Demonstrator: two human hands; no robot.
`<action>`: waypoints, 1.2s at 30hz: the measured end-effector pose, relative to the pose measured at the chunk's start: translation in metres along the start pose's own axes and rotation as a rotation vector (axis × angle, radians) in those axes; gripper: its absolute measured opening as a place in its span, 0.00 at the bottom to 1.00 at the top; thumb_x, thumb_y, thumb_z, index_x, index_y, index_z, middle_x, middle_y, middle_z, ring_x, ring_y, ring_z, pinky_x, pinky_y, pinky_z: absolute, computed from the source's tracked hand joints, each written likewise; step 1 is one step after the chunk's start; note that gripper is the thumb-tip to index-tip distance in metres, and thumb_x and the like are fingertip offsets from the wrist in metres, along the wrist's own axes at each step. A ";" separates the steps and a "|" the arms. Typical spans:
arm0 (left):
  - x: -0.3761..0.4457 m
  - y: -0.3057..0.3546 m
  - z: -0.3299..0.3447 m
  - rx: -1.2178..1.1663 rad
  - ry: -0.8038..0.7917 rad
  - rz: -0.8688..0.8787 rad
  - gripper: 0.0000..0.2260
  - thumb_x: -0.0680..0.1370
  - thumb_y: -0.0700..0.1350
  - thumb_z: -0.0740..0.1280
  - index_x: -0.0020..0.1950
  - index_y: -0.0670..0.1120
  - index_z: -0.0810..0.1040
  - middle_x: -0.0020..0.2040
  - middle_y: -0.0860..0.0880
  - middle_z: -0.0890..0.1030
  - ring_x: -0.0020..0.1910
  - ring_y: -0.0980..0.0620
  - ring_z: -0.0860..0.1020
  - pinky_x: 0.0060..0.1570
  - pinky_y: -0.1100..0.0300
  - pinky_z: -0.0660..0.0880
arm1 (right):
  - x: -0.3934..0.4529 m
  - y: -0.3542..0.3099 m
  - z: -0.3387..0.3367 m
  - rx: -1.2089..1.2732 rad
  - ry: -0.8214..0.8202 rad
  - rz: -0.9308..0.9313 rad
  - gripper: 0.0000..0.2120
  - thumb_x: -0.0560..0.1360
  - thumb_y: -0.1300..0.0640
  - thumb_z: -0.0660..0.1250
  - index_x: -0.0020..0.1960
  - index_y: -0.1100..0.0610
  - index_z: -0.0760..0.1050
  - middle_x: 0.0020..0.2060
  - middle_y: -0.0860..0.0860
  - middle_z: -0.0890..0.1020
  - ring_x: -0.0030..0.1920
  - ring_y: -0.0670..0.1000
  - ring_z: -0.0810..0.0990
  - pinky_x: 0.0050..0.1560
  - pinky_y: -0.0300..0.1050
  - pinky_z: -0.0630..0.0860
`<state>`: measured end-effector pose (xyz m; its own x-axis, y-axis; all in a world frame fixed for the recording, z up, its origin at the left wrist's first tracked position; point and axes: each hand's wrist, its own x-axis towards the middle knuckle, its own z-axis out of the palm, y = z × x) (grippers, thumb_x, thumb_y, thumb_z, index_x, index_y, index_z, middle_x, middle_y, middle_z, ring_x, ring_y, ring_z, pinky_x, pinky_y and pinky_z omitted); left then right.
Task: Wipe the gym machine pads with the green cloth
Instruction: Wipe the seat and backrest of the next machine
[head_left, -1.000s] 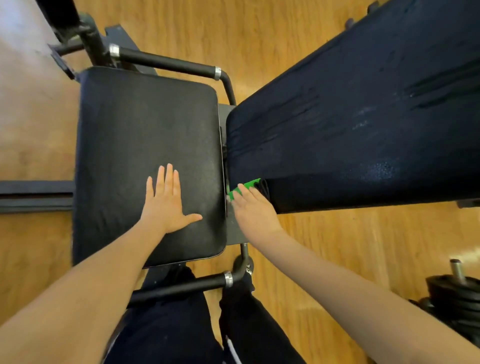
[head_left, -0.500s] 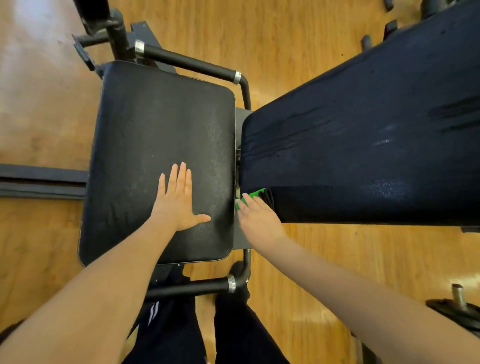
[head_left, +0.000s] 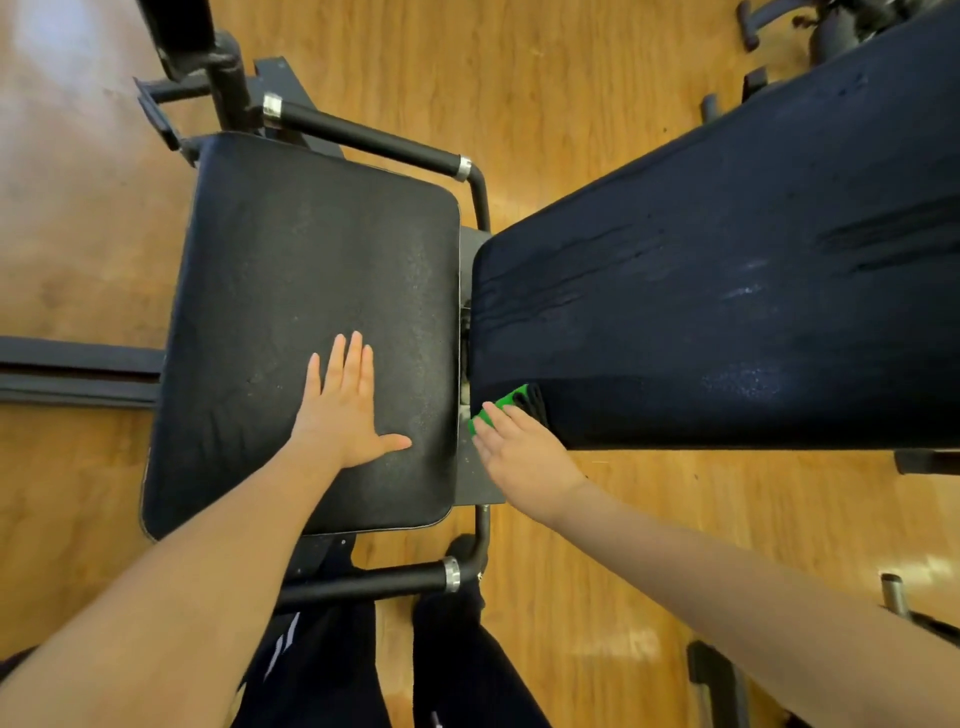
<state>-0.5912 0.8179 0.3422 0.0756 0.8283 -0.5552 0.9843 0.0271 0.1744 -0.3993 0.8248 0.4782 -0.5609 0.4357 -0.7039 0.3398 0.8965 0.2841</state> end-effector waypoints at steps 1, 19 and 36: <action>0.000 0.000 0.001 0.004 0.003 0.000 0.55 0.71 0.76 0.54 0.76 0.38 0.31 0.77 0.39 0.32 0.75 0.39 0.33 0.73 0.42 0.37 | 0.010 -0.001 0.000 0.005 -0.012 -0.008 0.24 0.80 0.58 0.56 0.74 0.62 0.56 0.74 0.60 0.57 0.75 0.60 0.51 0.73 0.54 0.48; -0.042 0.080 -0.045 -0.248 0.128 0.289 0.46 0.77 0.68 0.56 0.77 0.37 0.38 0.79 0.39 0.39 0.78 0.43 0.39 0.75 0.49 0.41 | -0.093 0.040 -0.034 0.050 0.062 0.206 0.25 0.81 0.60 0.53 0.76 0.61 0.50 0.76 0.57 0.52 0.75 0.58 0.45 0.73 0.53 0.42; -0.094 0.210 -0.161 -0.260 0.352 0.456 0.43 0.80 0.62 0.56 0.75 0.37 0.31 0.77 0.40 0.33 0.76 0.44 0.34 0.75 0.54 0.39 | -0.201 0.090 -0.058 0.040 0.549 0.810 0.26 0.64 0.61 0.73 0.61 0.66 0.75 0.60 0.61 0.78 0.64 0.61 0.73 0.67 0.55 0.63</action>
<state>-0.4168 0.8355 0.5621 0.3781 0.9218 -0.0851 0.7910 -0.2740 0.5470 -0.3002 0.8229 0.6829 -0.4169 0.9036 0.0983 0.7965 0.3111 0.5184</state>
